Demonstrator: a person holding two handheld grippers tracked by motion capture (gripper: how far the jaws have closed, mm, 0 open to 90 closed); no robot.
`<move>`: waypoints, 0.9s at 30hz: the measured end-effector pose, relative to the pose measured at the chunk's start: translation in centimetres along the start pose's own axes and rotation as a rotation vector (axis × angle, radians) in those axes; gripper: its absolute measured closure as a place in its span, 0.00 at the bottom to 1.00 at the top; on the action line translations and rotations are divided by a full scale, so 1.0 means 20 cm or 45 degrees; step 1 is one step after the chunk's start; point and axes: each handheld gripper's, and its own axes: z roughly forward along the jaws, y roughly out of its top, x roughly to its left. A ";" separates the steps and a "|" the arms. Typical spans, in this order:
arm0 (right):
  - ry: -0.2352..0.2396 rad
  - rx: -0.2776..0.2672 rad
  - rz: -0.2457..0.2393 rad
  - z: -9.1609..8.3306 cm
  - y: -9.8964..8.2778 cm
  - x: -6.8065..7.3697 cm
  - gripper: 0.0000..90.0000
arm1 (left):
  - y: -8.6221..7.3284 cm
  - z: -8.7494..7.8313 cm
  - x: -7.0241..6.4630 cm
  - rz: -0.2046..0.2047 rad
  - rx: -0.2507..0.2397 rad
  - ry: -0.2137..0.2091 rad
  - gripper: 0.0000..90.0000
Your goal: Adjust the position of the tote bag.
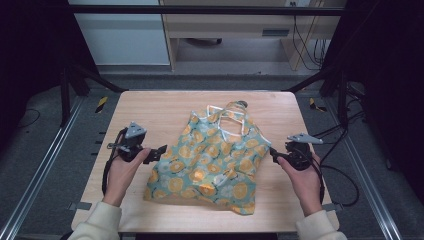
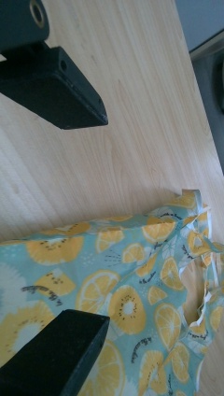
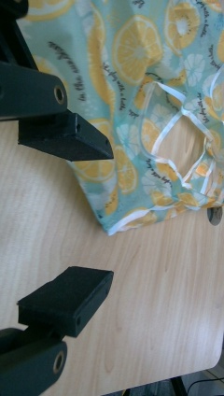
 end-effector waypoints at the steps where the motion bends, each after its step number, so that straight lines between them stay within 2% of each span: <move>1: -0.001 0.006 -0.013 0.01 0.02 0.00 0.40 | 0.00 0.00 0.00 0.000 0.000 0.000 0.05; 5: 0.015 0.031 -0.027 0.04 0.08 0.00 0.39 | 0.06 0.06 -0.02 0.022 0.041 -0.026 0.05; 6: 0.024 0.041 -0.032 0.06 0.09 0.00 0.37 | 0.08 0.10 -0.02 0.022 0.056 -0.035 0.05; 9: 0.029 0.067 -0.036 0.09 0.11 0.00 0.34 | 0.10 0.13 -0.03 0.015 0.072 -0.032 0.05; 11: 0.036 0.096 -0.012 0.13 0.13 -0.01 0.28 | 0.10 0.17 -0.04 0.007 0.076 -0.041 0.05; 14: 0.044 0.115 0.010 0.17 0.14 -0.02 0.24 | 0.10 0.21 -0.05 0.015 0.097 -0.052 0.05; 17: 0.087 0.136 0.083 0.21 0.15 -0.04 0.23 | 0.11 0.26 -0.04 -0.007 0.112 -0.055 0.06; 21: 0.077 0.167 0.094 0.25 0.15 -0.05 0.23 | 0.12 0.29 -0.06 0.004 0.124 -0.057 0.06; 23: 0.086 0.184 0.085 0.27 0.15 -0.04 0.22 | 0.14 0.29 -0.07 0.031 0.128 -0.047 0.07; 27: 0.112 0.210 0.114 0.30 0.15 -0.02 0.18 | 0.15 0.30 -0.09 0.048 0.148 -0.036 0.07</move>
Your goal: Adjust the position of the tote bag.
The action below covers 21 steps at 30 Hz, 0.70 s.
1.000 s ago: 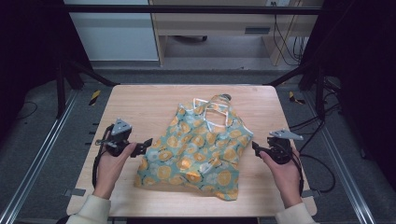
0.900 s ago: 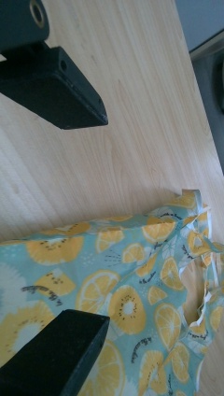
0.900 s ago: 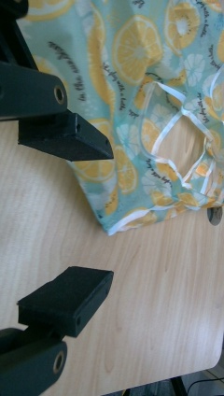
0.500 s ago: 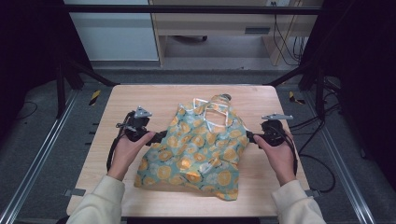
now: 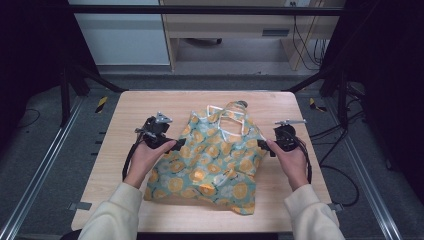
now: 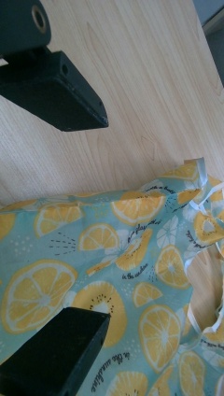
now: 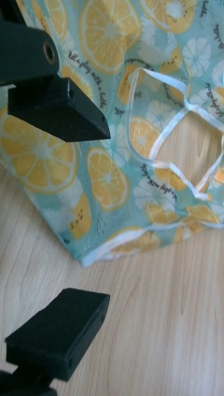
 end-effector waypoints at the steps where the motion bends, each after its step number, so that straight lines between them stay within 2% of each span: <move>1: 0.003 0.007 -0.001 0.01 0.01 0.01 0.17 | 0.01 0.00 0.00 0.015 0.008 0.010 0.07; 3: 0.001 0.011 -0.005 0.02 0.01 0.02 0.17 | 0.01 0.00 -0.01 0.021 0.006 0.018 0.07; 7: -0.046 0.047 -0.015 0.07 0.05 0.04 0.13 | 0.00 0.01 -0.01 0.030 0.023 0.046 0.06; 8: -0.051 0.068 0.012 0.08 0.04 0.04 0.13 | 0.00 0.01 -0.01 0.025 0.027 0.038 0.06; 10: -0.046 0.080 0.014 0.09 0.04 0.04 0.12 | -0.02 0.03 -0.01 0.021 0.041 0.023 0.06; 12: -0.048 0.101 0.044 0.10 0.01 0.03 0.12 | -0.03 0.04 -0.02 0.013 0.051 0.015 0.06; 15: -0.033 0.099 0.066 0.12 -0.01 0.02 0.11 | -0.04 0.04 -0.03 0.007 0.044 0.013 0.06; 21: -0.026 0.104 0.102 0.15 -0.05 0.01 0.09 | -0.05 0.05 -0.05 0.034 0.049 0.012 0.06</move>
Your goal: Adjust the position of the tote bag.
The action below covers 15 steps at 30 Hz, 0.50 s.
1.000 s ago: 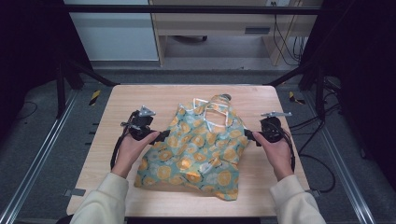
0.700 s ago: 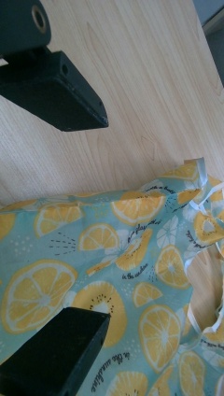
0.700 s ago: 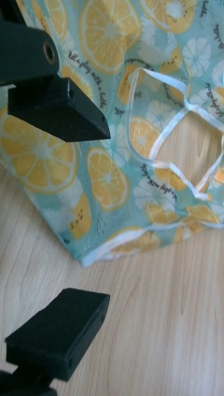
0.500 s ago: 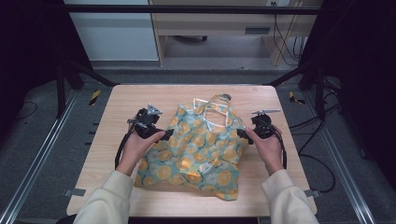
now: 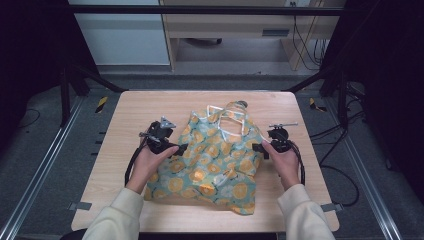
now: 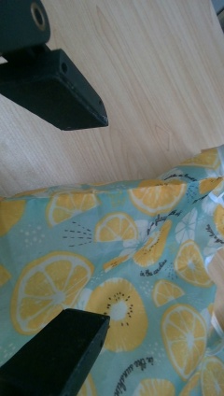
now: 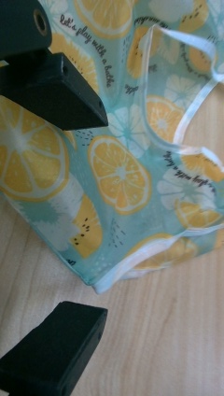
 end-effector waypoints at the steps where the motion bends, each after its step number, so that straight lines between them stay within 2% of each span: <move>1: 0.000 0.009 0.008 0.01 -0.01 0.00 0.09 | 0.00 0.00 0.00 -0.005 0.000 -0.001 0.06; 3: 0.015 -0.006 0.014 0.00 -0.02 0.01 0.10 | -0.02 0.01 0.00 -0.010 0.010 -0.008 0.06; 7: 0.024 0.010 0.026 0.02 -0.04 0.01 0.10 | -0.02 0.02 0.01 -0.014 0.010 -0.003 0.06; 10: 0.035 0.017 0.034 0.04 -0.04 0.02 0.13 | -0.03 0.03 0.01 -0.023 -0.002 -0.020 0.06; 13: 0.061 0.017 0.032 0.05 -0.05 0.04 0.25 | -0.03 0.04 0.00 -0.028 0.004 -0.026 0.06; 14: 0.065 0.011 0.019 0.05 -0.05 0.05 0.31 | -0.03 0.04 0.00 -0.027 0.005 -0.025 0.06; 15: 0.082 0.007 0.019 0.05 -0.05 0.06 0.46 | -0.03 0.04 0.01 -0.024 0.010 -0.024 0.07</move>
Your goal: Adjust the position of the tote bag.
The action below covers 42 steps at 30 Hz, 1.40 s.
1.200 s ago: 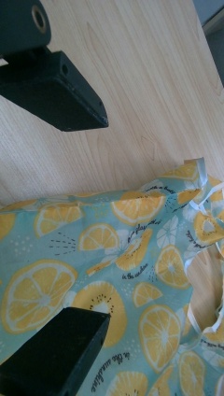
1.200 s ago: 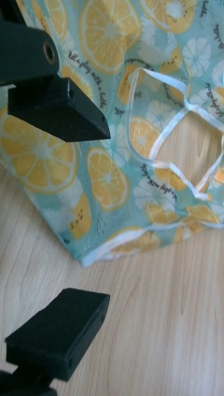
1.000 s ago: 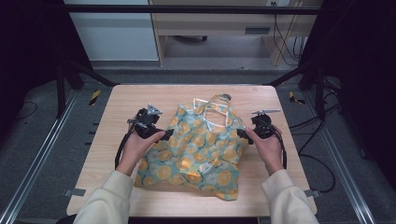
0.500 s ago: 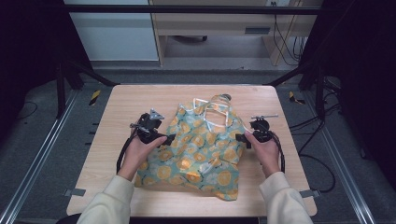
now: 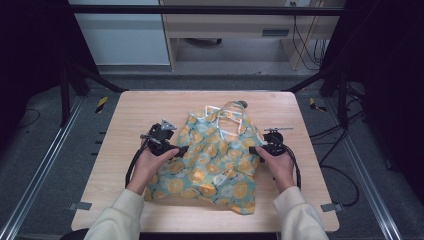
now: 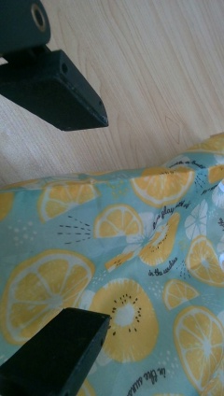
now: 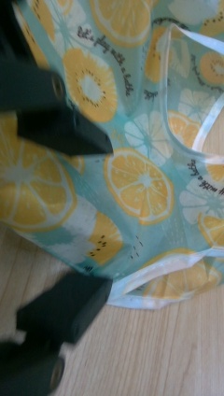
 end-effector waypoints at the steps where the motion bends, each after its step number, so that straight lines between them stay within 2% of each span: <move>1: 0.000 0.000 0.000 0.00 0.00 0.00 0.46 | 0.00 0.00 0.00 -0.002 0.002 0.001 0.07; 3: 0.031 -0.011 -0.015 0.00 0.00 0.01 0.61 | 0.00 0.01 0.01 -0.017 -0.002 -0.001 0.07; 5: 0.064 -0.023 -0.060 0.00 0.00 0.04 0.75 | 0.00 0.01 0.02 -0.027 0.003 0.002 0.09; 6: 0.064 -0.023 -0.060 0.00 0.00 0.04 0.82 | -0.01 0.02 0.03 -0.038 0.002 0.003 0.09; 9: 0.089 -0.051 -0.099 -0.01 0.01 0.05 0.97 | -0.01 0.02 0.06 -0.060 0.016 -0.008 0.10; 13: 0.093 -0.106 -0.162 -0.04 0.02 0.07 1.00 | -0.01 0.05 0.07 -0.068 0.042 -0.036 0.08; 15: 0.101 -0.116 -0.172 -0.05 0.02 0.07 1.00 | -0.01 0.06 0.07 -0.069 0.056 -0.047 0.08; 17: 0.110 -0.123 -0.196 -0.06 0.02 0.08 0.99 | -0.01 0.10 0.06 -0.082 0.101 -0.079 0.07; 20: 0.108 -0.148 -0.247 -0.08 0.03 0.09 0.99 | 0.00 0.14 0.04 -0.053 0.172 -0.100 0.08; 21: 0.115 -0.170 -0.262 -0.10 0.04 0.10 0.99 | 0.00 0.15 0.03 -0.053 0.179 -0.101 0.19; 24: 0.112 -0.181 -0.271 -0.11 0.05 0.10 0.99 | 0.00 0.16 0.02 -0.056 0.192 -0.110 0.29; 28: 0.123 -0.217 -0.281 -0.13 0.07 0.10 0.99 | 0.01 0.16 0.03 -0.031 0.191 -0.108 0.66; 29: 0.124 -0.221 -0.282 -0.13 0.07 0.09 0.99 | 0.01 0.16 0.03 -0.025 0.192 -0.105 0.83; 30: 0.124 -0.221 -0.282 -0.13 0.07 0.09 0.99 | 0.01 0.16 0.04 -0.008 0.186 -0.095 0.83; 33: 0.123 -0.229 -0.288 -0.15 0.07 0.09 1.00 | 0.01 0.11 0.04 0.033 0.143 -0.078 0.98; 38: 0.111 -0.248 -0.303 -0.18 0.07 0.06 1.00 | 0.02 0.00 0.04 0.076 0.052 0.027 1.00; 42: 0.100 -0.262 -0.301 -0.22 0.06 0.02 1.00 | 0.01 -0.12 0.08 0.051 -0.055 0.068 1.00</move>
